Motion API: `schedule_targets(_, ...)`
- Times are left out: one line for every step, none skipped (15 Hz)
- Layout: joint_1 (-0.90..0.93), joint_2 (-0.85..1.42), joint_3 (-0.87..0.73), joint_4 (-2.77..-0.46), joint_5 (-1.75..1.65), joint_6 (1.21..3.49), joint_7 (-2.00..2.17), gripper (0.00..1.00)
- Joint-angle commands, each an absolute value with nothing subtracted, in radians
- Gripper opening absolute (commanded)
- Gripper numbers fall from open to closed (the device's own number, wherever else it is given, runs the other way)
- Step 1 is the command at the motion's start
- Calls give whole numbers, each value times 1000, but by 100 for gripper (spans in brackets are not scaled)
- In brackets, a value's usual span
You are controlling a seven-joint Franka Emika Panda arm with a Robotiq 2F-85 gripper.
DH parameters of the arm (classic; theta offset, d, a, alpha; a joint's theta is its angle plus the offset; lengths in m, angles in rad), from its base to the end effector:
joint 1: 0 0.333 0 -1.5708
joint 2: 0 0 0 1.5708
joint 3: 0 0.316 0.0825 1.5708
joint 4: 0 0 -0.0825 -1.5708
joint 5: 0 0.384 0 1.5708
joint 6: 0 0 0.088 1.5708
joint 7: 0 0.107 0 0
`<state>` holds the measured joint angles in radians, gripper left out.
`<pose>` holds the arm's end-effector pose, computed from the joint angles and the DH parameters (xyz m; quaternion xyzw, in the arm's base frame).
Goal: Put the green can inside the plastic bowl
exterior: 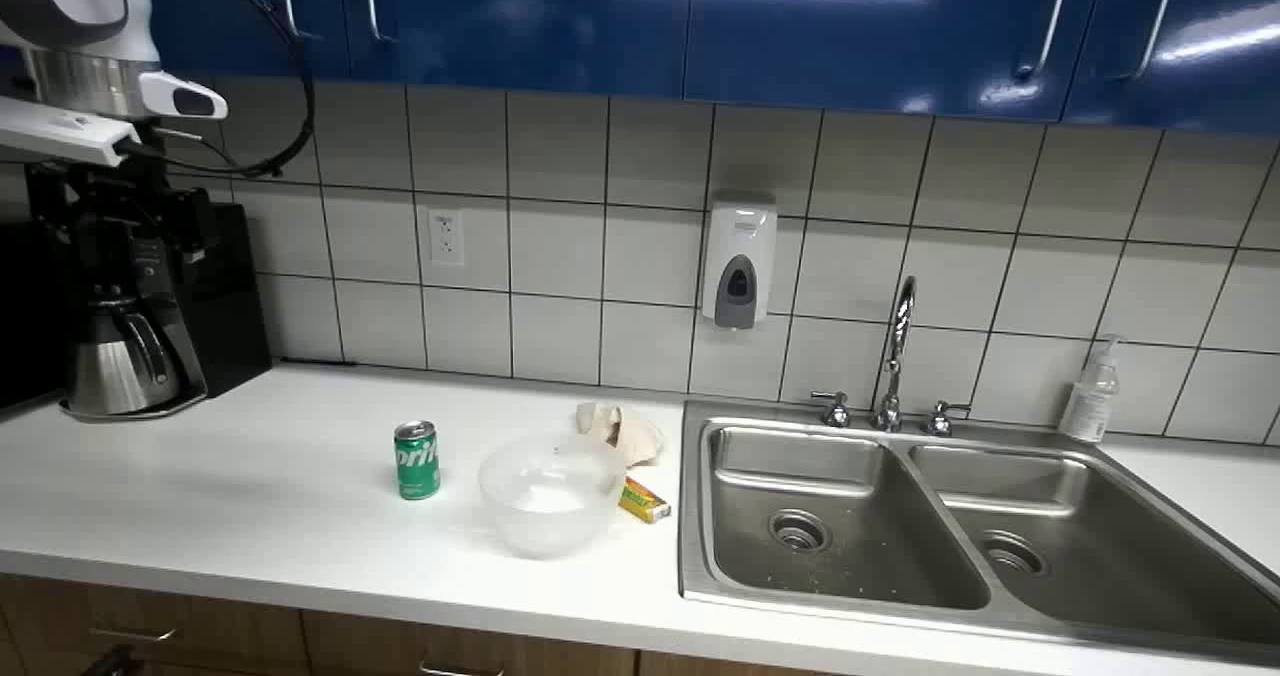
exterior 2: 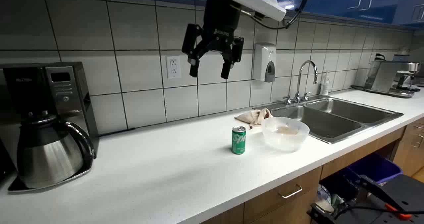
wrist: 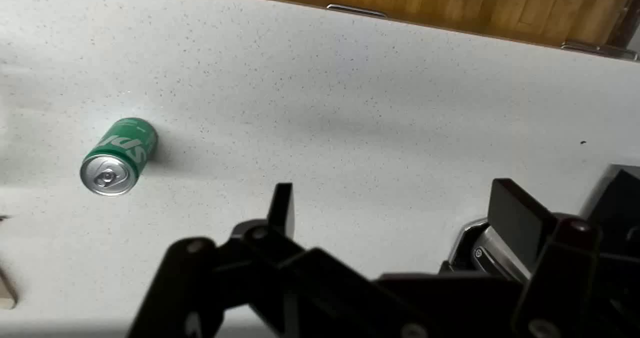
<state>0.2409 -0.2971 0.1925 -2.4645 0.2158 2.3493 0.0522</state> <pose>0.4130 0.1957 0.4201 -0.9873 -0.1190 -0.0740 0.0749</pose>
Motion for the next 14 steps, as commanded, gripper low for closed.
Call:
schedule_targets(240,-296,194,-2463,216,2347,52,100)
schedule_targets(240,-296,194,-2463,216,2347,52,100)
schedule_targets(240,-296,194,-2463,216,2347,52,100)
schedule_targets(240,-296,194,-2463,216,2347,52,100)
schedule_targets(240,-296,194,-2463,216,2347,52,100)
schedule_targets(240,-296,194,-2463,216,2347,52,100)
schedule_targets(240,-296,194,-2463,216,2347,52,100)
schedule_targets(240,-296,194,-2463,216,2347,52,100)
schedule_targets(240,-296,194,-2463,216,2347,52,100)
schedule_targets(240,-296,194,-2463,216,2347,52,100)
schedule_targets(240,-296,194,-2463,216,2347,52,100)
schedule_targets(245,-299,189,-2476,230,2354,38,100)
schedule_targets(248,-301,186,-2487,241,2362,27,100)
schedule_targets(250,-304,185,-2500,245,2372,24,100)
